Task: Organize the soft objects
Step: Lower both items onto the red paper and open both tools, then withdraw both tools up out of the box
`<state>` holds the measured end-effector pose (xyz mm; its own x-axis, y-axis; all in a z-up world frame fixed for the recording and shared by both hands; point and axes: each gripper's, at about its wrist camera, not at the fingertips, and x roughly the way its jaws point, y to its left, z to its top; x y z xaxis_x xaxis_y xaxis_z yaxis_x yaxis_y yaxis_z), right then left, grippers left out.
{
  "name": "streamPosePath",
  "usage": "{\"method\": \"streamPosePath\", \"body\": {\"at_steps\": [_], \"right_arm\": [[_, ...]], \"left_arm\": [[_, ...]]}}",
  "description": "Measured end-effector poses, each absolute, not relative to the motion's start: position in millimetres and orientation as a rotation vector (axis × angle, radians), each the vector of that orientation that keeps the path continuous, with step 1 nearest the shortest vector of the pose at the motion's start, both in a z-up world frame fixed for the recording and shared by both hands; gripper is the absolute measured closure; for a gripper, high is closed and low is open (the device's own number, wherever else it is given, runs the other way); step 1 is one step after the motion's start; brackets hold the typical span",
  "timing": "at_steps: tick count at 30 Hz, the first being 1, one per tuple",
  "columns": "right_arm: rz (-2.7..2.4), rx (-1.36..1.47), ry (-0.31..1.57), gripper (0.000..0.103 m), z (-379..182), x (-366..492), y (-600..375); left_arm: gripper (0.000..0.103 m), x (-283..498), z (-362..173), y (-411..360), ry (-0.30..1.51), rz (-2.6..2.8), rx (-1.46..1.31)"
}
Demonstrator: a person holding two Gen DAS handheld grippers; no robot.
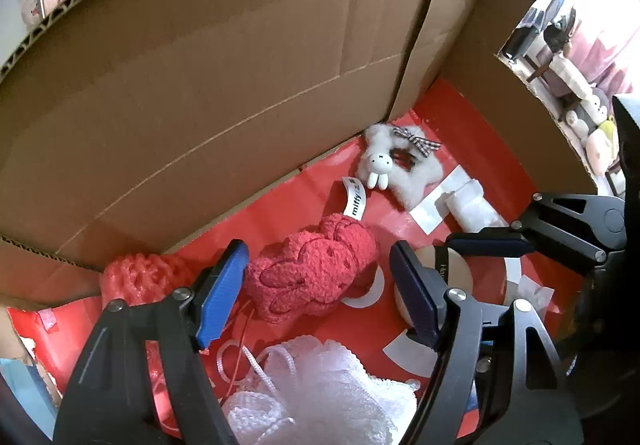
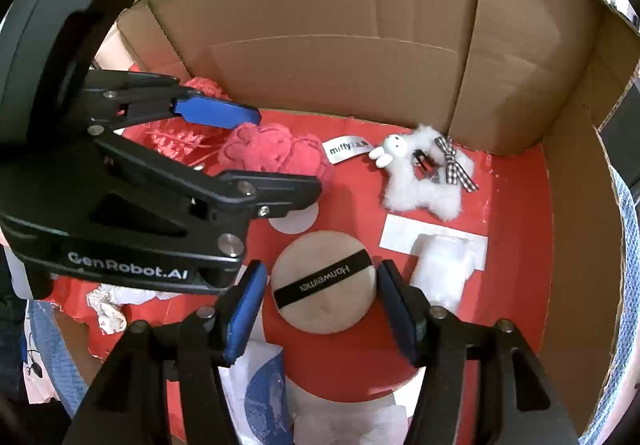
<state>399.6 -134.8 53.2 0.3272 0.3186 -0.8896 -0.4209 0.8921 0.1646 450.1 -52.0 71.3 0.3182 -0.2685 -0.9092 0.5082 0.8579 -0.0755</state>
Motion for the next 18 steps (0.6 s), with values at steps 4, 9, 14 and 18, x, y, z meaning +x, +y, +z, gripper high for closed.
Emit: {"method": "streamPosePath", "body": {"at_steps": [4, 9, 14, 18], "right_arm": [[0.488, -0.105, 1.129, 0.04, 55, 399, -137], [0.476, -0.112, 1.101, 0.034, 62, 397, -142], [0.474, -0.11, 1.071, 0.029, 80, 386, -145], [0.472, -0.101, 1.039, 0.026, 98, 370, -149]], "left_arm": [[0.031, 447, 78, -55, 1.127, -0.518, 0.242], [0.031, 439, 95, -55, 1.102, -0.505, 0.23], [0.031, 421, 115, -52, 1.066, -0.491, 0.216], [0.03, 402, 130, -46, 1.029, -0.465, 0.197]]}}
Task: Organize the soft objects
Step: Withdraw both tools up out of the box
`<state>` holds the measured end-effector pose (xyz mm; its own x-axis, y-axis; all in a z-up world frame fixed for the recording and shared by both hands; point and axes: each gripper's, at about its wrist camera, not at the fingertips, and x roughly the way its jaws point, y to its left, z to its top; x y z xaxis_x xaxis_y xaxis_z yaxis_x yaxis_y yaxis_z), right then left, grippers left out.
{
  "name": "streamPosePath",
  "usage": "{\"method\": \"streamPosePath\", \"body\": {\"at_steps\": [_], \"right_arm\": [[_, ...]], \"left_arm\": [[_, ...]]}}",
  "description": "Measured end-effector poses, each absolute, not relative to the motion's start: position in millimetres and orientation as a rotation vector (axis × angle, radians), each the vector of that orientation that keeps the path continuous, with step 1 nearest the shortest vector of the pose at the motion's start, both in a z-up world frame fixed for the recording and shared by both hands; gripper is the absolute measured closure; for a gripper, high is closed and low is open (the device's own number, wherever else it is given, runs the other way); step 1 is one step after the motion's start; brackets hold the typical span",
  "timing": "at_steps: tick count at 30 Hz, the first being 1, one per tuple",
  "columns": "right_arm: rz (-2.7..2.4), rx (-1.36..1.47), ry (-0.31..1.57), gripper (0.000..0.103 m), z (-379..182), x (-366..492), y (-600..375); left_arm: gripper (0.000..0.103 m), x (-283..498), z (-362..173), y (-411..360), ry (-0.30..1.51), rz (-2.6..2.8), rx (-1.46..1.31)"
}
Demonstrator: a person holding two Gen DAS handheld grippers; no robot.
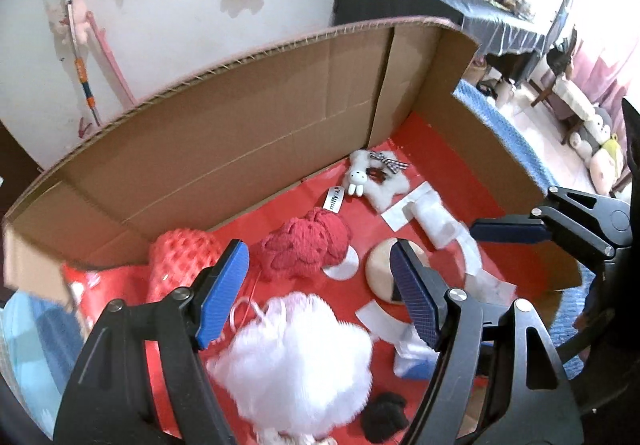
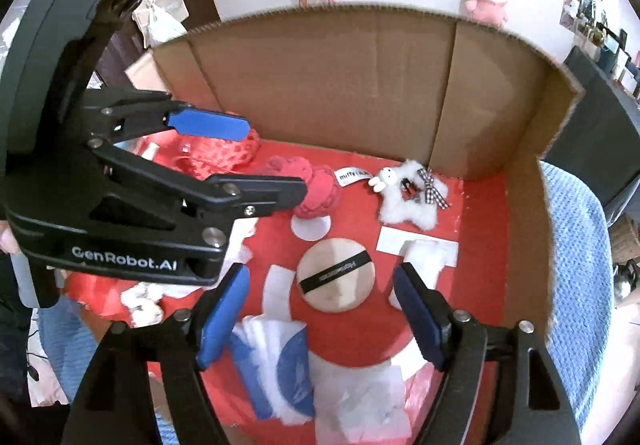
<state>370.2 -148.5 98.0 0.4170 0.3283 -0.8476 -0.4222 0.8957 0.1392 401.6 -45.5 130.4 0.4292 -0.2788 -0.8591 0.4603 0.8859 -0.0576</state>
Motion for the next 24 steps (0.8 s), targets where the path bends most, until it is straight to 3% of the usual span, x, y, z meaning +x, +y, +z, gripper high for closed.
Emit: {"method": "streamPosePath", "body": {"at_steps": [9, 14, 24], "right_arm": [[0.465, -0.105, 0.947, 0.018, 142, 314, -156], [0.454, -0.105, 0.886, 0.008, 162, 281, -158], [0.393, -0.096, 0.775, 0.001, 173, 231, -175]], "left_arm": [[0.026, 344, 163, -19, 0.917, -0.403, 0.139], [0.018, 300, 178, -2, 0.824, -0.342, 0.068], [0.01, 224, 179, 25, 0.627, -0.257, -0.027]]}}
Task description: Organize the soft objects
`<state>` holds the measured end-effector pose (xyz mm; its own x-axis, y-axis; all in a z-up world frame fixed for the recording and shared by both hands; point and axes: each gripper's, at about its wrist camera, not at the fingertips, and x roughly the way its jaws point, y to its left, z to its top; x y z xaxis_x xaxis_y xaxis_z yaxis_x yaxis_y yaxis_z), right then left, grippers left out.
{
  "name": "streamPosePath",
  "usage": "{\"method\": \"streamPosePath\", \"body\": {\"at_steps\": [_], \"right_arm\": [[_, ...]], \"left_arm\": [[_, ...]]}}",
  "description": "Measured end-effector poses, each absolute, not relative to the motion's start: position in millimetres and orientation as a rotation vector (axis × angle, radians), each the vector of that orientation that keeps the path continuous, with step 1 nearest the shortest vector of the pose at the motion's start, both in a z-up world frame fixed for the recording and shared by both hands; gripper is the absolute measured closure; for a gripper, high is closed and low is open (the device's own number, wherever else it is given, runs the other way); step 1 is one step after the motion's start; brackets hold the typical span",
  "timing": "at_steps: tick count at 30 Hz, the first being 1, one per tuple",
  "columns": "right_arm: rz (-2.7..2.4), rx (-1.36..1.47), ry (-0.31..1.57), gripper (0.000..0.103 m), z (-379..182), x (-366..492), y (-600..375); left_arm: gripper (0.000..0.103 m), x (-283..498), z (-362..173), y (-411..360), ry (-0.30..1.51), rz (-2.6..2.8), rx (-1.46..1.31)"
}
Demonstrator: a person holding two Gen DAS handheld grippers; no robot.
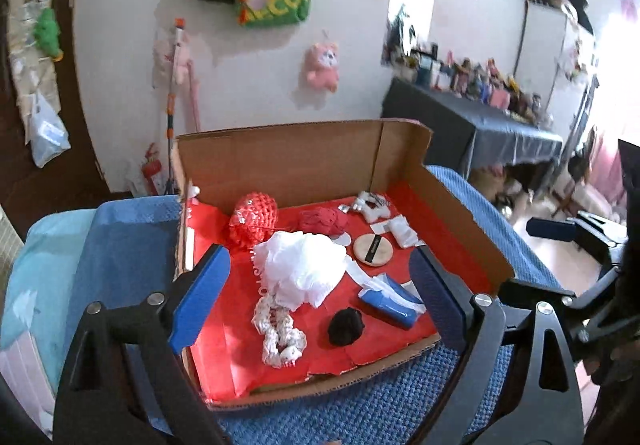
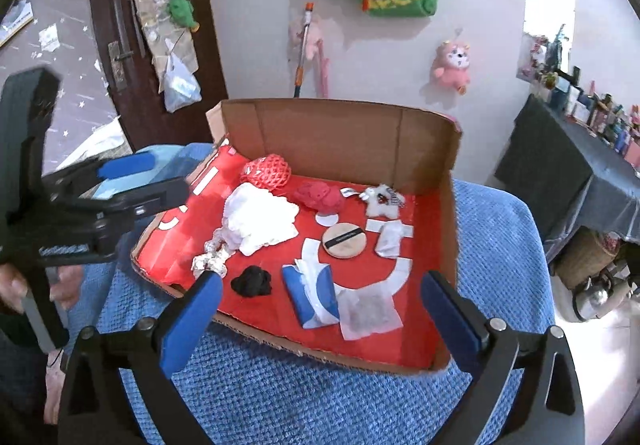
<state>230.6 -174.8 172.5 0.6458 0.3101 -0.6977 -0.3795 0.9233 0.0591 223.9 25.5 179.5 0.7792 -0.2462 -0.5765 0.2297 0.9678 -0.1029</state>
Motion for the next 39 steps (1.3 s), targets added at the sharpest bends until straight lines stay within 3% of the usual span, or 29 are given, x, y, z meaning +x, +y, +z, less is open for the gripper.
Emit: {"method": "streamPosePath", "body": {"at_steps": [11, 21, 39], "right_arm": [[0.293, -0.064, 0.636, 0.0, 145, 215, -185], [0.259, -0.038, 0.632, 0.0, 101, 246, -184], [0.208, -0.062, 0.615, 0.0, 73, 261, -182]], "left_arm": [[0.006, 195, 145, 19, 0.494, -0.162, -0.002], [0.006, 214, 110, 4, 0.461, -0.114, 0.036], [0.006, 239, 72, 17, 0.552, -0.084, -0.007]]}}
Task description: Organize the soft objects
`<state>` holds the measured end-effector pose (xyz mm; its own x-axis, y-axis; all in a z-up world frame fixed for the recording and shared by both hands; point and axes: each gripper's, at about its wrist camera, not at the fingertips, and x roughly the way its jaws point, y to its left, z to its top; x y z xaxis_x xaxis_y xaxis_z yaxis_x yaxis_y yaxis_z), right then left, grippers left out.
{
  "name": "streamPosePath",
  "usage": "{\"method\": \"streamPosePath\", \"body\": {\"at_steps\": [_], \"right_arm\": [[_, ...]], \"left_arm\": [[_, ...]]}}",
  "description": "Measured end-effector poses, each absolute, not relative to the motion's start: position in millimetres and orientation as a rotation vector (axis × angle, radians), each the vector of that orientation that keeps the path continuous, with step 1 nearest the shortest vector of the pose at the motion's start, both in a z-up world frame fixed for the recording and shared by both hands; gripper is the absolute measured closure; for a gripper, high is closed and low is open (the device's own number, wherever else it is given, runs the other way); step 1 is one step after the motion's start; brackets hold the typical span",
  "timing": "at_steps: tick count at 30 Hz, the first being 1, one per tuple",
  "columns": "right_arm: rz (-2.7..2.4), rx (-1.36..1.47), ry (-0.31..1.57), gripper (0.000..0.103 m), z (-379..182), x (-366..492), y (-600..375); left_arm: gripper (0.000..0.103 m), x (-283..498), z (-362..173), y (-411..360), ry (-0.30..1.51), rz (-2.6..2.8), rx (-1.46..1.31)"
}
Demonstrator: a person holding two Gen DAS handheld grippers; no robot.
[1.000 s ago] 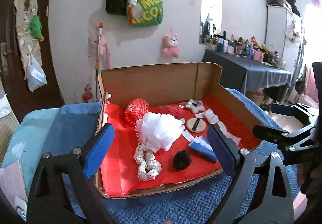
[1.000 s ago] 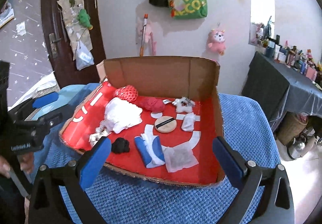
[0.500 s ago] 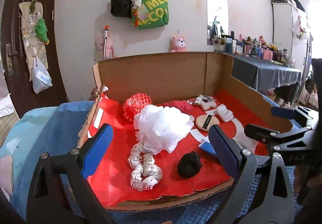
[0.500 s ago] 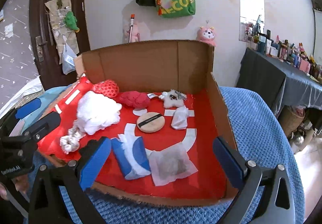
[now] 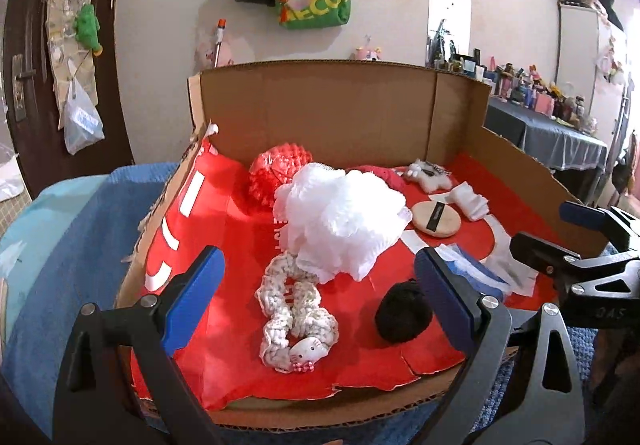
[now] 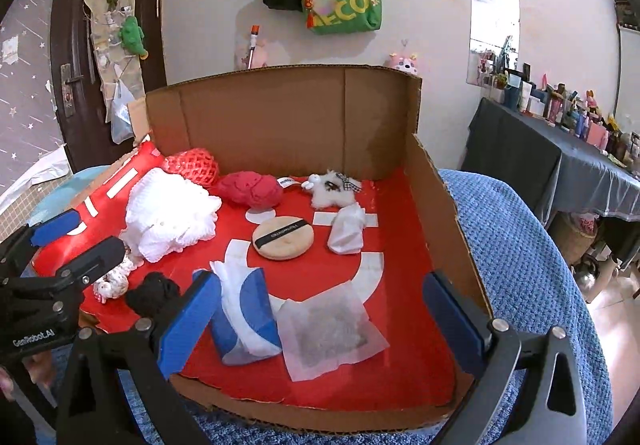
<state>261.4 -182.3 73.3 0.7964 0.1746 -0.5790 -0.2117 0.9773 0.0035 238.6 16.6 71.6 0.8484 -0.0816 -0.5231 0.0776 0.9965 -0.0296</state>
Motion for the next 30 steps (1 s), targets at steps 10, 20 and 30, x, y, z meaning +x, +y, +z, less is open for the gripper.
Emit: {"method": "streamPosePath", "body": {"at_steps": [10, 20, 30], "right_arm": [[0.206, -0.061, 0.605, 0.0, 72.5, 260.8, -179.2], [0.196, -0.079, 0.603, 0.0, 70.4, 261.7, -175.0], [0.19, -0.084, 0.603, 0.0, 70.7, 262.5, -175.0]], "left_arm": [[0.006, 239.5, 67.9, 15.6, 0.578, -0.085, 0.011], [0.006, 241.6, 65.3, 16.0, 0.602, -0.086, 0.005], [0.006, 242.9, 63.9, 17.2, 0.607, -0.088, 0.002]]}}
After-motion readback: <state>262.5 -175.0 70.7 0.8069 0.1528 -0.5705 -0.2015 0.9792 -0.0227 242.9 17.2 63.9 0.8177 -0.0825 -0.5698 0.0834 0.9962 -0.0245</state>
